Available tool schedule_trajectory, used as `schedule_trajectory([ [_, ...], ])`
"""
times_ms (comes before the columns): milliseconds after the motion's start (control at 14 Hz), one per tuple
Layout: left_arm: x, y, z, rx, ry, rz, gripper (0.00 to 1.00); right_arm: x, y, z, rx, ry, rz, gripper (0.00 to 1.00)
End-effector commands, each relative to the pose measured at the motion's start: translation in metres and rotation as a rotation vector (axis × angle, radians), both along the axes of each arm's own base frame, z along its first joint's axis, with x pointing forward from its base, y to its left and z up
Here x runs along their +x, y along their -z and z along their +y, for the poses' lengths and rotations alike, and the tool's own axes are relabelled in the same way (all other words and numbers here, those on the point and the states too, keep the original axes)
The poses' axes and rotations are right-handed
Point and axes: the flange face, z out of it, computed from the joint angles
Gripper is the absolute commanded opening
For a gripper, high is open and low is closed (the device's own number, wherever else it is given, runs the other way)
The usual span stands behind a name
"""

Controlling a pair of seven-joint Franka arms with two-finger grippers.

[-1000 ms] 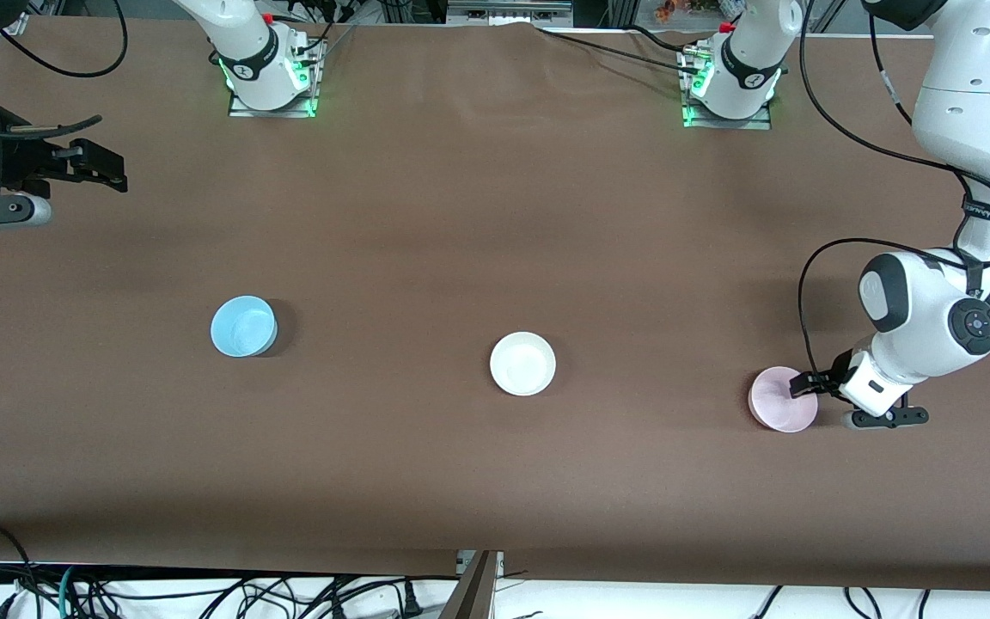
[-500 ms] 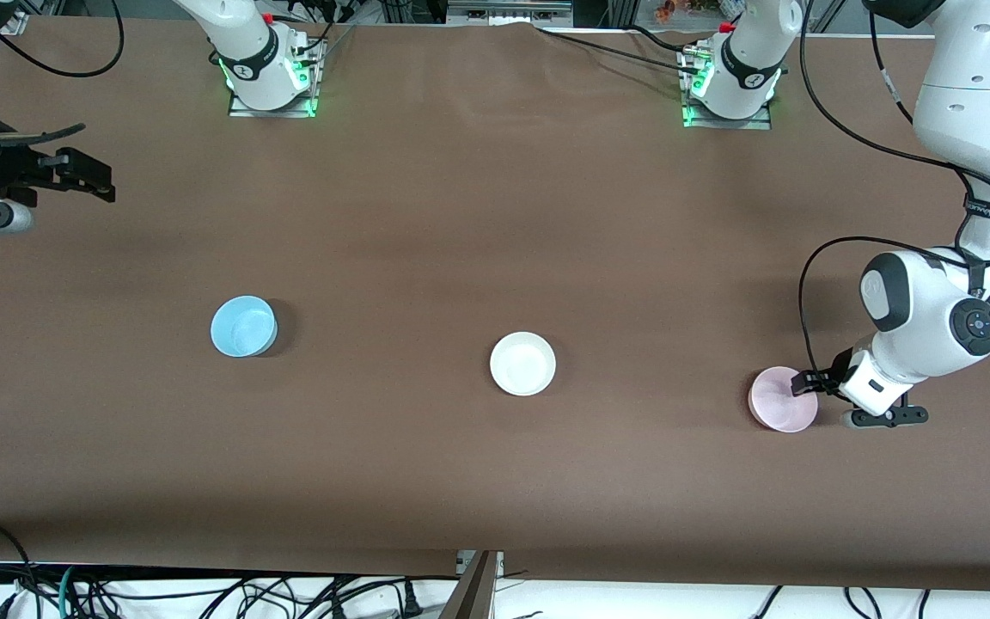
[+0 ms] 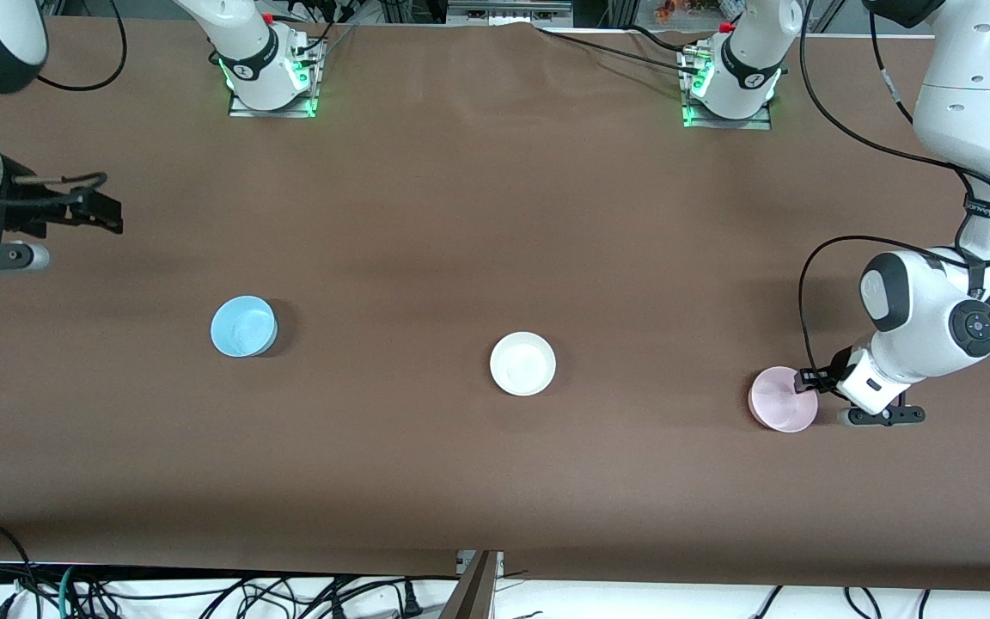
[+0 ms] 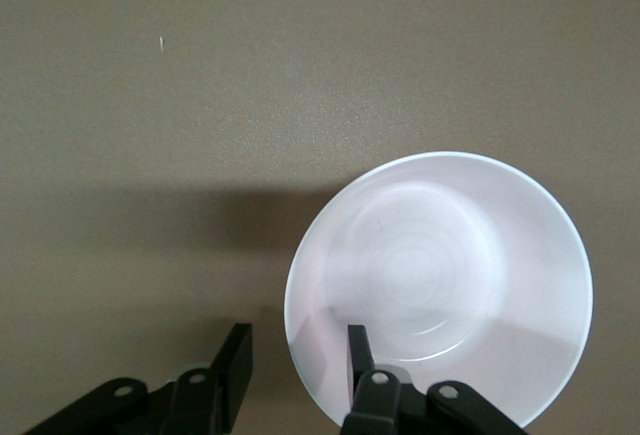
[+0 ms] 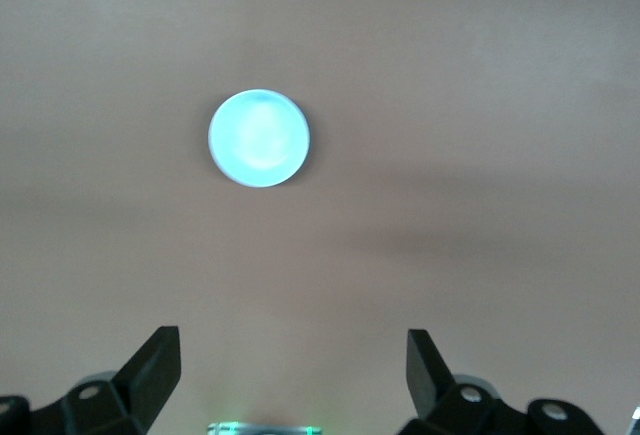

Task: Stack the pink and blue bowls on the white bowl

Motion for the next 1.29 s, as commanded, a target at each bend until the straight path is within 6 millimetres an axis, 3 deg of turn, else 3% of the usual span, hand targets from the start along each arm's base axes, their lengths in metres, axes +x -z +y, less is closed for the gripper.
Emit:
schedule_trajectory([
  [0,-0.002,-0.010,0.002,0.016,0.031,0.021,0.44,0.013,0.012,-0.008,-0.043,-0.006,-0.010,1.00],
  [214,-0.001,-0.015,0.002,0.016,0.031,0.026,0.41,0.029,0.040,-0.011,-0.042,-0.005,-0.006,1.00],
  [714,0.001,-0.019,0.001,0.017,0.034,0.018,0.36,0.076,0.169,-0.030,-0.009,0.018,0.024,1.00],
  [857,0.001,-0.018,0.000,0.017,0.038,0.017,0.36,0.083,0.200,-0.046,0.072,0.084,0.027,1.00],
  [1214,0.006,-0.020,-0.002,0.018,0.041,0.003,0.36,0.090,0.254,-0.045,0.102,0.103,0.053,1.00],
])
